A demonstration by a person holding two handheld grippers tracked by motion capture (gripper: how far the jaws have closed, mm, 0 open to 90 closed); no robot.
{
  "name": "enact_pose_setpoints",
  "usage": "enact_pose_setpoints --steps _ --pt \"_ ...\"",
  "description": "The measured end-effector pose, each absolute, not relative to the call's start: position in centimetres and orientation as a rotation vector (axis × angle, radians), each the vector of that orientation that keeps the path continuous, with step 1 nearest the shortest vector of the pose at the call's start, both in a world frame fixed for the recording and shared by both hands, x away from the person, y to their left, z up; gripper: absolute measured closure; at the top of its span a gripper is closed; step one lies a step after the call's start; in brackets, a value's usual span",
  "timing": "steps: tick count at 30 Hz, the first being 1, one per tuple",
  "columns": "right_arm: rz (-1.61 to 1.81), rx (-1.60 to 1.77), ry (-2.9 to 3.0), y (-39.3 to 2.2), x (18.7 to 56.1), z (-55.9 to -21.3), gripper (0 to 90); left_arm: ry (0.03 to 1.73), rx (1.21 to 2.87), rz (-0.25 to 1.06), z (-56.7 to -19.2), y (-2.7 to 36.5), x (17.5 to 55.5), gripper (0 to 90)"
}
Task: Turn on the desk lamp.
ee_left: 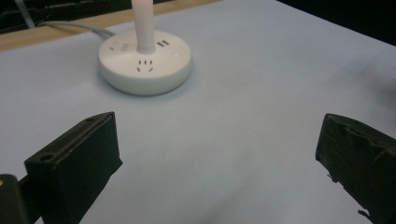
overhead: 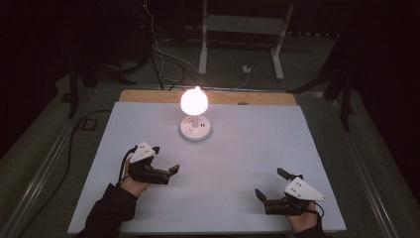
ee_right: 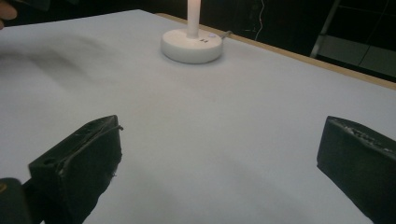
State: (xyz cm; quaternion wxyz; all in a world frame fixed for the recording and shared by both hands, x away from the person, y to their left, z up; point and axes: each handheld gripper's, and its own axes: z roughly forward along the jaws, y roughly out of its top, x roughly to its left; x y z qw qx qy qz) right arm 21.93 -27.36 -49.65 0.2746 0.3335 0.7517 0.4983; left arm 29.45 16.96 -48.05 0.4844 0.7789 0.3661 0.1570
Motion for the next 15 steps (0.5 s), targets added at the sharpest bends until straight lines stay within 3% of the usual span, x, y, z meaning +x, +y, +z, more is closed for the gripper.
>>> enact_pose_setpoints --steps 15 --pt "1.336 0.893 2.025 -27.3 21.9 -49.7 0.0 0.912 1.921 0.354 -50.1 20.5 25.8 0.4"
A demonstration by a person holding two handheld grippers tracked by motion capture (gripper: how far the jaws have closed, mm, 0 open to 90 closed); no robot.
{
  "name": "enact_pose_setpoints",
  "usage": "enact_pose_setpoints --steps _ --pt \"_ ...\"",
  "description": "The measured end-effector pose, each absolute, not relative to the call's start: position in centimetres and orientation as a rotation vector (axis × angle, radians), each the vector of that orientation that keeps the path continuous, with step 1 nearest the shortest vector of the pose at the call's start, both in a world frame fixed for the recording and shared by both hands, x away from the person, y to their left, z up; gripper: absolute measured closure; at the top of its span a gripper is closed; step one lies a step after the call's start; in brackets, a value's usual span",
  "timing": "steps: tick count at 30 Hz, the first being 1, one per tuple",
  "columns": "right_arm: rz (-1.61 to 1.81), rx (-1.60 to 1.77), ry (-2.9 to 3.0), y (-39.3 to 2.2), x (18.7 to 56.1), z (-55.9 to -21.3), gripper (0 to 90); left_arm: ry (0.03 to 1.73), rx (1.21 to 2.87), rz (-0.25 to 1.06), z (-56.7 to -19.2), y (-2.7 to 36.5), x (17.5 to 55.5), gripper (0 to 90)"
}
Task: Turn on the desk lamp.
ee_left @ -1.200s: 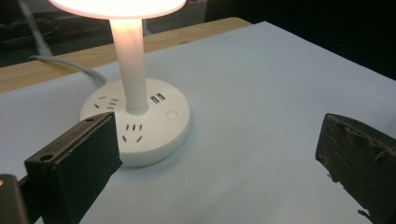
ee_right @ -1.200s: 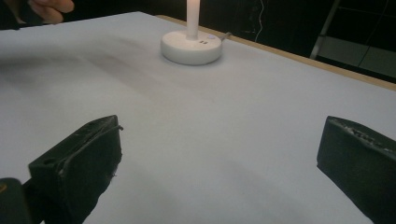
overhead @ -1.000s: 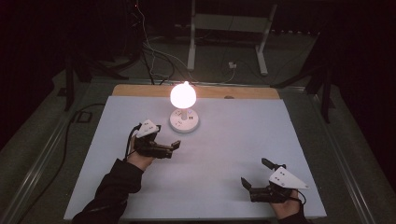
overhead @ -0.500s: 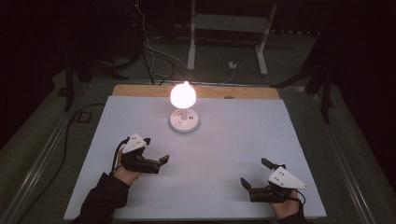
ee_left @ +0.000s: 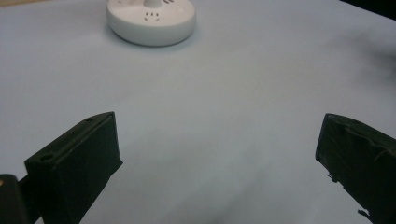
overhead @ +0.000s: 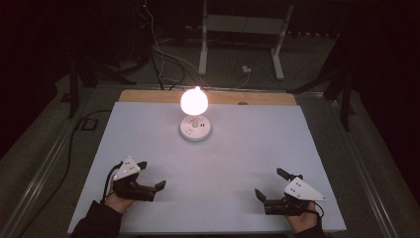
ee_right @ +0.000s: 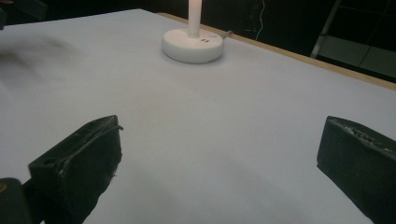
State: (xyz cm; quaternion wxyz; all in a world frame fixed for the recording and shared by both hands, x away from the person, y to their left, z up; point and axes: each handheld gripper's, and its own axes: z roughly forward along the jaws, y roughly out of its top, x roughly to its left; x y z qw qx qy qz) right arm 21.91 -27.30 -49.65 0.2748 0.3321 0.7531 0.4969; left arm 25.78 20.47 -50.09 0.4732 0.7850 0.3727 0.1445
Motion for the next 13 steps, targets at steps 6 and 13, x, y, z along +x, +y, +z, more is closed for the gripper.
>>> enact_pose_setpoints --steps 6,13 --pt "1.336 0.889 2.030 -27.2 21.9 -49.7 0.0 0.925 1.936 0.381 -51.0 21.5 24.4 0.4" --pt "1.340 0.886 2.033 -27.1 22.0 -49.8 0.0 0.982 1.950 0.406 -51.4 22.0 23.9 0.5"
